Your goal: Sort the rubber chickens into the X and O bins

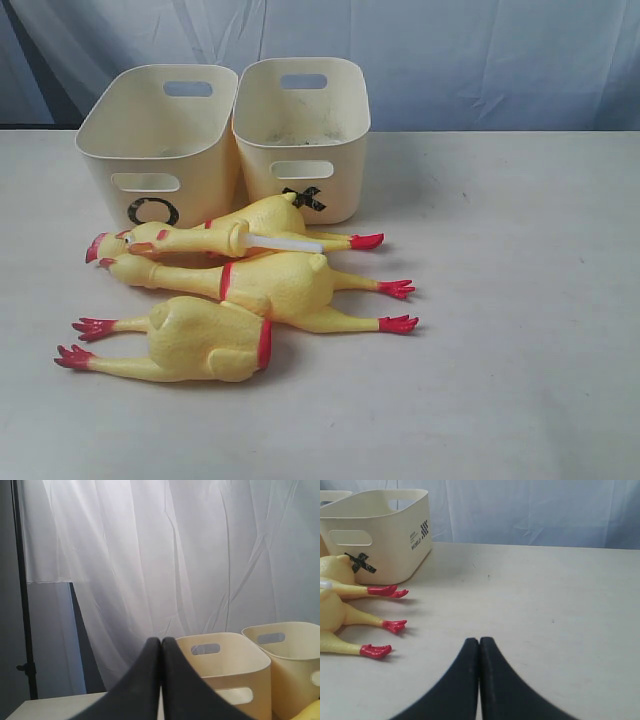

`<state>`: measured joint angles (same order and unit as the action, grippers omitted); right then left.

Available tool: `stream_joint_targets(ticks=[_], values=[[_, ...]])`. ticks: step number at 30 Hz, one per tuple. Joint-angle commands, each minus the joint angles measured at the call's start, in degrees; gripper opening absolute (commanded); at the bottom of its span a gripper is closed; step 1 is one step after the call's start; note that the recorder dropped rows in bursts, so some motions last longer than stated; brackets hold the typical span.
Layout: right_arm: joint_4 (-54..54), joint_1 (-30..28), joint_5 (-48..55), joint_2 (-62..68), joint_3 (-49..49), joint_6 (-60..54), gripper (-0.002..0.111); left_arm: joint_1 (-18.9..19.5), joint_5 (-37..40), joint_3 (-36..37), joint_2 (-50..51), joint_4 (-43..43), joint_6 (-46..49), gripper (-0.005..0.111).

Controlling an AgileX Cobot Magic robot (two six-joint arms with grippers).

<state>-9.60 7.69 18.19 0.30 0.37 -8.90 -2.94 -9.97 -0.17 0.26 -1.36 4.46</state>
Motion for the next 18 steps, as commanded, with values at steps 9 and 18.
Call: stream_joint_targets(ticks=[9, 18], values=[[-13.41, -0.27, -11.1, -0.3, -0.37, 0.18, 0.0, 0.02, -0.34, 0.17, -0.26, 0.62, -1.03, 0.0], [-35.41, -0.27, -18.19, -0.3, -0.37, 0.18, 0.0, 0.02, -0.37, 0.17, -0.26, 0.62, -2.52, 0.0]])
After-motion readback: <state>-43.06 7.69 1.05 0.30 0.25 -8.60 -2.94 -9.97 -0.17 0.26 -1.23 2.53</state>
